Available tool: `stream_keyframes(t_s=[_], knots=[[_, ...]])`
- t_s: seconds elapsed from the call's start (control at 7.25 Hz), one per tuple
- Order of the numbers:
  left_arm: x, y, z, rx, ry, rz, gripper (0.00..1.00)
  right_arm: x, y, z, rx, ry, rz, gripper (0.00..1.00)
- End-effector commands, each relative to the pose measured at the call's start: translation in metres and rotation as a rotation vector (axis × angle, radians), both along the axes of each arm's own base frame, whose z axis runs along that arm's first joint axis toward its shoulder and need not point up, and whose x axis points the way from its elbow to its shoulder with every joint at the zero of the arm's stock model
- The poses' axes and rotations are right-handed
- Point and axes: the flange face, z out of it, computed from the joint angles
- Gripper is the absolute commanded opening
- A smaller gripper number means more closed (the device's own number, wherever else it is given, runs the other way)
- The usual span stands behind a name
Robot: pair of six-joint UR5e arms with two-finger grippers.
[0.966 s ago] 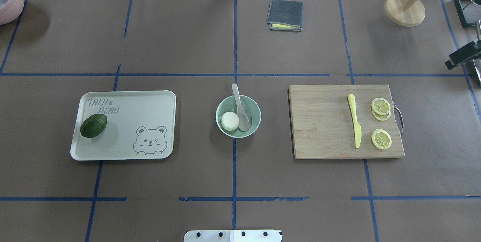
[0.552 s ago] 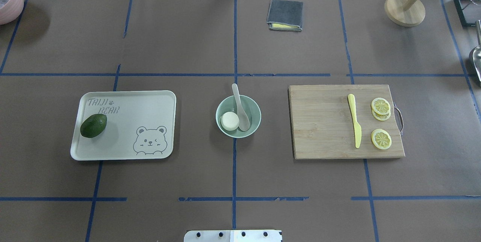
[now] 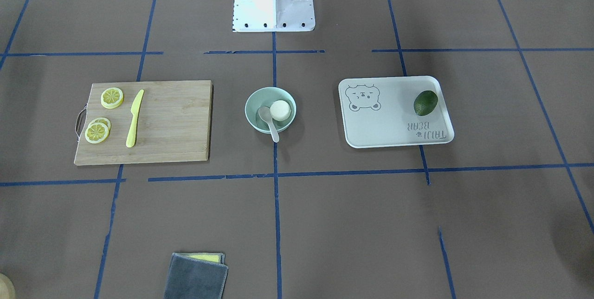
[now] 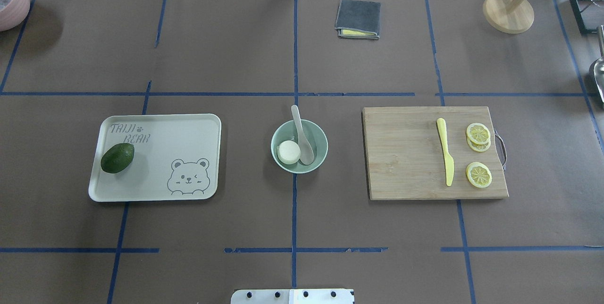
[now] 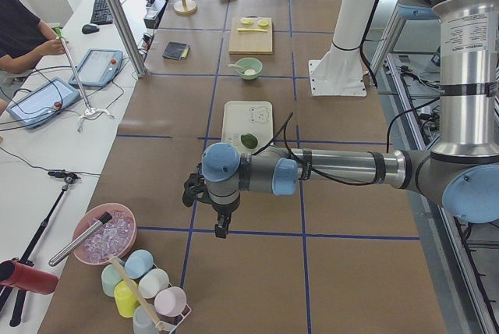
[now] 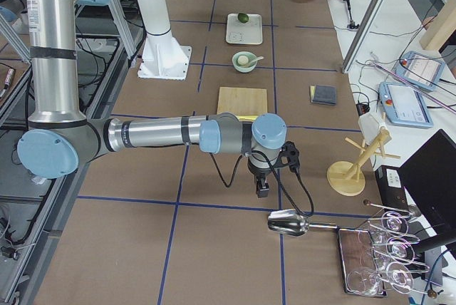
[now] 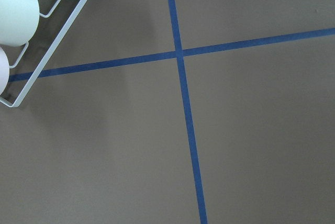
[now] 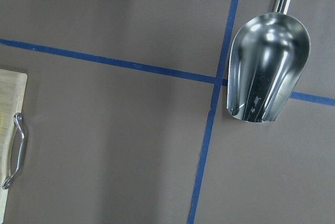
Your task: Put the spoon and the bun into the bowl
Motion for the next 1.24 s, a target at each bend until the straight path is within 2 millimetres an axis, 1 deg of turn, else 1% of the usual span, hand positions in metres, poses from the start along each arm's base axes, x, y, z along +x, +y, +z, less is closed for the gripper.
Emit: stream_keyframes(t_s=[0.0, 0.14, 0.28, 0.41, 0.55, 0.69, 1.1], knots=[[0.001, 0.001, 0.000, -0.026, 0.038, -0.006, 1.00, 0.020, 0.005, 0.012, -0.040, -0.013, 0.047, 1.00], [0.001, 0.001, 0.000, -0.026, 0.039, -0.006, 1.00, 0.027, 0.008, 0.024, -0.066, -0.017, 0.064, 1.00], [-0.004, 0.001, -0.001, -0.024, 0.039, -0.017, 1.00, 0.032, 0.014, 0.034, -0.089, -0.050, 0.081, 1.00], [-0.005, 0.001, -0.002, -0.023, 0.039, -0.018, 1.00, 0.035, 0.032, 0.057, -0.125, -0.053, 0.088, 1.00], [-0.005, 0.001, -0.001, -0.024, 0.039, -0.018, 1.00, 0.043, 0.034, 0.057, -0.127, -0.054, 0.107, 1.00], [-0.005, 0.001, -0.001, -0.024, 0.039, -0.018, 1.00, 0.046, 0.032, 0.054, -0.122, -0.054, 0.114, 1.00], [-0.005, 0.001, -0.002, -0.018, 0.037, -0.017, 1.00, 0.046, 0.030, 0.051, -0.115, -0.054, 0.114, 1.00]])
